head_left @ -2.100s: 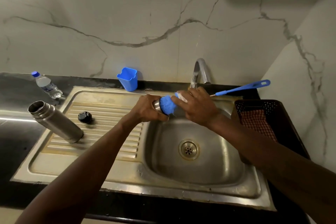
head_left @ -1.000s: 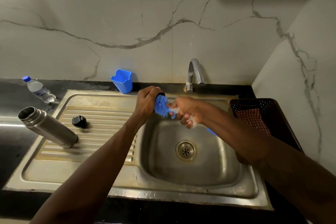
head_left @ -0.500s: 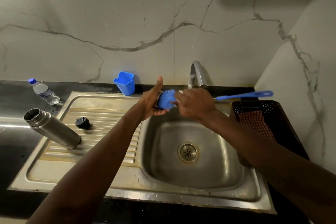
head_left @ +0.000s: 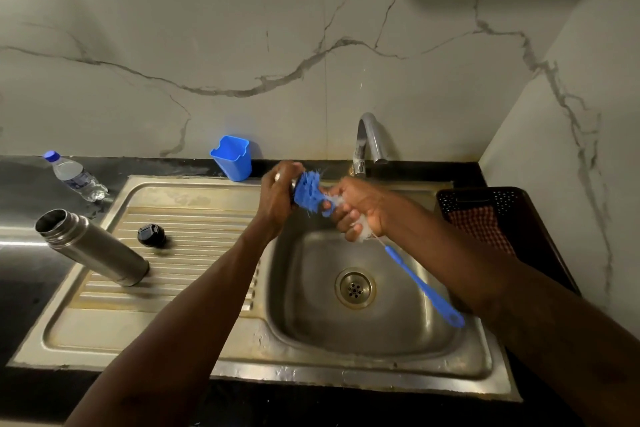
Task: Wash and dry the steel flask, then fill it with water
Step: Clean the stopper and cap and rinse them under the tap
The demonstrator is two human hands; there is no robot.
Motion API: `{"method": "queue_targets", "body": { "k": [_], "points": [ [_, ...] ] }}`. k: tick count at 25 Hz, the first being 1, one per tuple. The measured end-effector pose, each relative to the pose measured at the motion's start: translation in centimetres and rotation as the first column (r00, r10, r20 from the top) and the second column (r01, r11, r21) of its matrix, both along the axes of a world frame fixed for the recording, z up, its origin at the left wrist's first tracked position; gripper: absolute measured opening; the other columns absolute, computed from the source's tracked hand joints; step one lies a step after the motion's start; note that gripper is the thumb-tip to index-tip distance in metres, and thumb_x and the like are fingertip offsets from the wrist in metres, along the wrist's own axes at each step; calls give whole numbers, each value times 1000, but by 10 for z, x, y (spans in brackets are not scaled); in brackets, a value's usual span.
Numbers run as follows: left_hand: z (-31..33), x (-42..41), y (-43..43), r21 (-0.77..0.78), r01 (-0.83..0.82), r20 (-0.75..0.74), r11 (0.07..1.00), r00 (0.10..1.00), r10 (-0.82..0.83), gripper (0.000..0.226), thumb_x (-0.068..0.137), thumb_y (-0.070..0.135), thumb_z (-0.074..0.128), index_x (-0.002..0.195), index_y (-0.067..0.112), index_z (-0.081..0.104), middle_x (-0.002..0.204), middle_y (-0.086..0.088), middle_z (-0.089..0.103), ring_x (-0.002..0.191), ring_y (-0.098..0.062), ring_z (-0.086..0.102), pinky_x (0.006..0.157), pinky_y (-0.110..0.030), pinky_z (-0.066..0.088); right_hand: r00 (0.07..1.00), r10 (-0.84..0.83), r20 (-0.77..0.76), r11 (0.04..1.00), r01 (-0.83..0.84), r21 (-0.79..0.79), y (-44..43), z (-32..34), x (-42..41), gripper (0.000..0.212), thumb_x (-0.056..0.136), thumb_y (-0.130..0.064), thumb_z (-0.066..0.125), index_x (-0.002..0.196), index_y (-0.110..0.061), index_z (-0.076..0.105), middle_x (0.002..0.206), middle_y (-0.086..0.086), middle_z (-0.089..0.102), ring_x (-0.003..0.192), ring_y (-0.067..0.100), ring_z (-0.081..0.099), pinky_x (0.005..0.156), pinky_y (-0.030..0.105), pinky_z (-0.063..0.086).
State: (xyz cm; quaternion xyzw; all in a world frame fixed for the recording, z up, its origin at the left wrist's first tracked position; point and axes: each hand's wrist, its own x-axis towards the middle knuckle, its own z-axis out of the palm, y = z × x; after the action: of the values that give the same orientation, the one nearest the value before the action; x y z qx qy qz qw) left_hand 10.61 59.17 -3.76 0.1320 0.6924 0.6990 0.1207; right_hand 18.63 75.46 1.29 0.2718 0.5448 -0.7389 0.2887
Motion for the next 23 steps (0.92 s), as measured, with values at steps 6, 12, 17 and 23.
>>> {"method": "queue_targets", "body": {
  "k": [6,12,17,23],
  "points": [
    [15,-12,5,309,28,322,951,937,-133,20,84,23,59,93,8,69,106,-15,68,100,-30,68,82,-48,60,723,618,-308,-48,427,903,9,-33,-4,37,103,-49,51,99,-17,68,81,5,69,70,22,65,63,29,42],
    [-5,6,7,-333,265,452,905,887,-93,102,70,100,42,113,13,73,94,-14,77,69,-20,72,54,-27,55,417,908,-33,-307,717,626,31,-49,12,22,93,-25,48,93,-13,67,68,5,59,56,23,52,55,31,33],
    [-29,14,1,-152,243,198,958,957,-212,30,97,38,66,115,15,61,104,-12,70,79,-16,66,64,-27,55,954,299,0,445,-139,884,4,-26,9,33,101,-44,51,87,-15,63,62,-3,50,51,12,44,50,26,38],
    [5,-12,-20,135,485,285,864,816,-502,50,82,0,70,127,20,61,135,-13,63,119,-35,67,87,-47,61,968,221,-115,734,-88,673,19,-10,6,39,102,-50,54,84,-18,67,58,-5,54,43,7,45,44,20,33]
  ]
}}
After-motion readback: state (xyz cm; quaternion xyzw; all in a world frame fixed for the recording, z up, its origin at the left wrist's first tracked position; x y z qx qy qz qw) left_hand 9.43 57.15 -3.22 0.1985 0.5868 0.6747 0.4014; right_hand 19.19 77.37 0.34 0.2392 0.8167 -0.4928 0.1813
